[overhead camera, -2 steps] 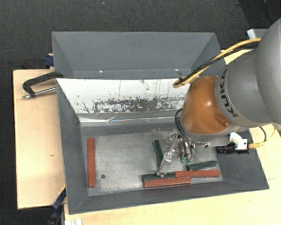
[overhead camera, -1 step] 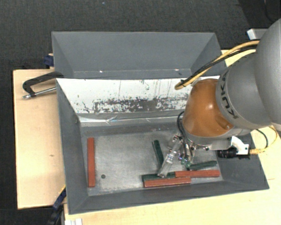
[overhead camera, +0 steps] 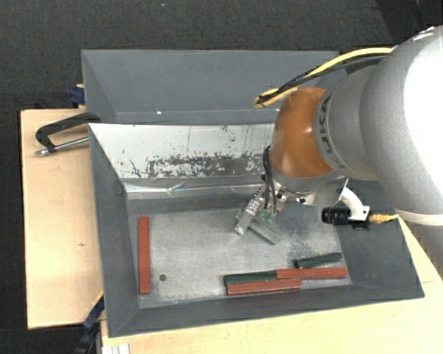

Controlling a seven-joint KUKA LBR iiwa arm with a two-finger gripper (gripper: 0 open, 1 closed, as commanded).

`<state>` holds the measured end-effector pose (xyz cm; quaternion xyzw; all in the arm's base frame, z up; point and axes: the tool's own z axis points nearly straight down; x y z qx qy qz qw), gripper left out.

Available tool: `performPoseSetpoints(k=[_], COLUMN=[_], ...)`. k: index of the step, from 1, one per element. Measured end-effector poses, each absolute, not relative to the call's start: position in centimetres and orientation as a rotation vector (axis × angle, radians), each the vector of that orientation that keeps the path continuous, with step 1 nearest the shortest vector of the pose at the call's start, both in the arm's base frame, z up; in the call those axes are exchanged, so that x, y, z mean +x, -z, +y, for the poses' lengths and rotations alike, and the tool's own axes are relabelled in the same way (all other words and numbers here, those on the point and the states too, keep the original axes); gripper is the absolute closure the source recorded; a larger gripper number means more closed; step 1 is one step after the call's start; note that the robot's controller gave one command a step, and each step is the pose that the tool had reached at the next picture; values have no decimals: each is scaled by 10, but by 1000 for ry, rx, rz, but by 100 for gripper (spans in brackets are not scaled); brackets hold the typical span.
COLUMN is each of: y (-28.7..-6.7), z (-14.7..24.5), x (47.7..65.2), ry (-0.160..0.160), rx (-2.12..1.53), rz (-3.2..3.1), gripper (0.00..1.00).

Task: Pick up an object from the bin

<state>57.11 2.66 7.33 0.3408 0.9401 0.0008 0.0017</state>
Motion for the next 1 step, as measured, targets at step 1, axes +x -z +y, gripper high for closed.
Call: performPoseSetpoints(k=[1], y=[-73], z=[27], x=[571], ry=[-2], rx=[1069], rz=[2951], gripper=[100])
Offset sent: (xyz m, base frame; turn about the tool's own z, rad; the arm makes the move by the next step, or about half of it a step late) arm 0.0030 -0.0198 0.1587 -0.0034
